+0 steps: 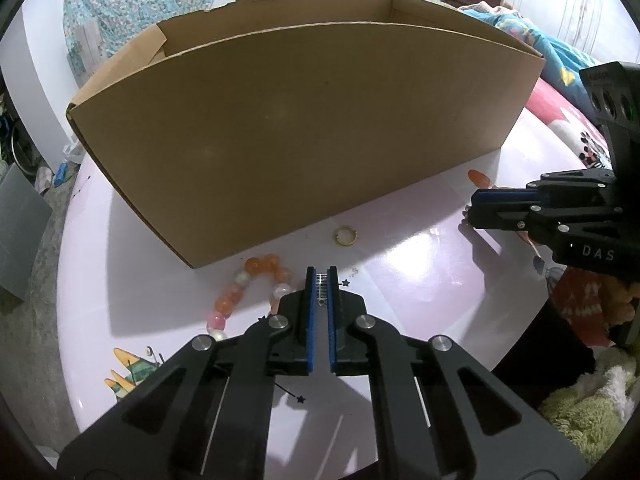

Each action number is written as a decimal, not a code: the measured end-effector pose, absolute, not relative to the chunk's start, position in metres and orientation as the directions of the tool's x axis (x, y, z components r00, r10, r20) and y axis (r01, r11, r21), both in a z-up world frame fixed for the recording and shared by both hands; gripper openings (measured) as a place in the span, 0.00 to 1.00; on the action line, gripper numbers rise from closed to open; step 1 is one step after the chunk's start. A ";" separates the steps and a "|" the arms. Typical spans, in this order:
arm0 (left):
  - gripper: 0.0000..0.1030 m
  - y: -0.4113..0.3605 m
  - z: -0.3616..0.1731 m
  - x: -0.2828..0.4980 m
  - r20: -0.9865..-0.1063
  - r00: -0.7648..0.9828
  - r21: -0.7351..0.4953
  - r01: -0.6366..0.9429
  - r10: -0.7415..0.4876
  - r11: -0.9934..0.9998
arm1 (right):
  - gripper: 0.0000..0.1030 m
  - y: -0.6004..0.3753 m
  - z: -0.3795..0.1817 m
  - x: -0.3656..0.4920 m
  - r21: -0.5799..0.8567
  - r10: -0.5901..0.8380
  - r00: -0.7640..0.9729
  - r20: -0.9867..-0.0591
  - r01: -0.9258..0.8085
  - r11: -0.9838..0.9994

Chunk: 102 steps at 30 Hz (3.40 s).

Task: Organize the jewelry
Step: 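Carry the ring and charm into the box with both tools and open them, then withdraw both tools from the box back over the table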

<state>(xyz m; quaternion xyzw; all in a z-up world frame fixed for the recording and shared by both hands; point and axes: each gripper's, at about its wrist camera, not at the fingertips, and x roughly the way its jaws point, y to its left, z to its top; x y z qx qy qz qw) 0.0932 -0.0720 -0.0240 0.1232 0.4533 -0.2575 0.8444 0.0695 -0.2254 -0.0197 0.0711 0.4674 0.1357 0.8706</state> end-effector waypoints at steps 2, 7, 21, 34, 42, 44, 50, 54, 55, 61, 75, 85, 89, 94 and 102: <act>0.04 -0.070 -0.024 0.093 -0.827 0.452 -0.040 0.546 -0.334 0.837 | 0.12 -0.226 -0.020 0.070 0.252 0.303 0.525 -0.795 -0.169 0.953; 0.04 -0.066 -0.023 0.090 -0.820 0.452 -0.053 0.551 -0.351 0.833 | 0.12 -0.227 -0.018 0.071 0.246 0.299 0.524 -0.798 -0.170 0.954; 0.04 -0.051 -0.003 0.074 -0.787 0.489 -0.060 0.547 -0.377 0.835 | 0.12 -0.229 -0.001 0.059 0.228 0.290 0.564 -0.773 -0.180 0.957; 0.04 -0.036 0.056 0.048 -0.701 0.567 -0.051 0.566 -0.434 0.823 | 0.12 -0.228 0.055 0.034 0.211 0.302 0.656 -0.692 -0.217 0.953; 0.04 -0.036 0.116 0.050 -0.585 0.616 -0.062 0.614 -0.527 0.787 | 0.12 -0.222 0.117 0.042 0.140 0.321 0.738 -0.593 -0.298 0.944; 0.04 -0.036 0.128 0.059 -0.567 0.619 -0.069 0.622 -0.544 0.780 | 0.12 -0.220 0.127 0.049 0.125 0.325 0.747 -0.580 -0.313 0.941; 0.04 -0.055 0.129 0.114 -0.602 0.533 -0.165 0.646 -0.595 0.745 | 0.12 -0.222 0.133 0.100 0.153 0.368 0.694 -0.619 -0.353 0.923; 0.04 -0.072 0.104 0.163 -0.683 0.411 -0.287 0.608 -0.603 0.740 | 0.12 -0.227 0.112 0.145 0.235 0.388 0.587 -0.711 -0.322 0.917; 0.04 -0.076 0.097 0.173 -0.699 0.380 -0.316 0.595 -0.605 0.739 | 0.12 -0.231 0.104 0.157 0.259 0.387 0.556 -0.736 -0.296 0.919; 0.04 -0.093 0.059 0.210 -0.762 0.248 -0.411 0.530 -0.599 0.742 | 0.12 -0.238 0.072 0.193 0.336 0.386 0.418 -0.822 -0.191 0.922; 0.05 -0.094 0.040 0.232 -0.786 0.214 -0.437 0.471 -0.580 0.766 | 0.12 -0.243 0.056 0.208 0.353 0.377 0.383 -0.844 -0.132 0.926; 0.05 -0.091 0.043 0.230 -0.789 0.238 -0.414 0.475 -0.566 0.776 | 0.12 -0.252 0.064 0.206 0.331 0.341 0.424 -0.839 -0.101 0.938; 0.06 -0.090 0.047 0.226 -0.788 0.249 -0.404 0.481 -0.564 0.778 | 0.13 -0.255 0.067 0.205 0.330 0.337 0.434 -0.835 -0.093 0.939; 0.20 -0.088 0.055 0.220 -0.783 0.279 -0.383 0.488 -0.555 0.785 | 0.17 -0.255 0.072 0.198 0.325 0.330 0.448 -0.831 -0.090 0.941; 0.49 -0.075 0.078 0.192 -0.765 0.367 -0.319 0.499 -0.530 0.806 | 0.51 -0.256 0.099 0.170 0.274 0.285 0.545 -0.788 -0.103 0.956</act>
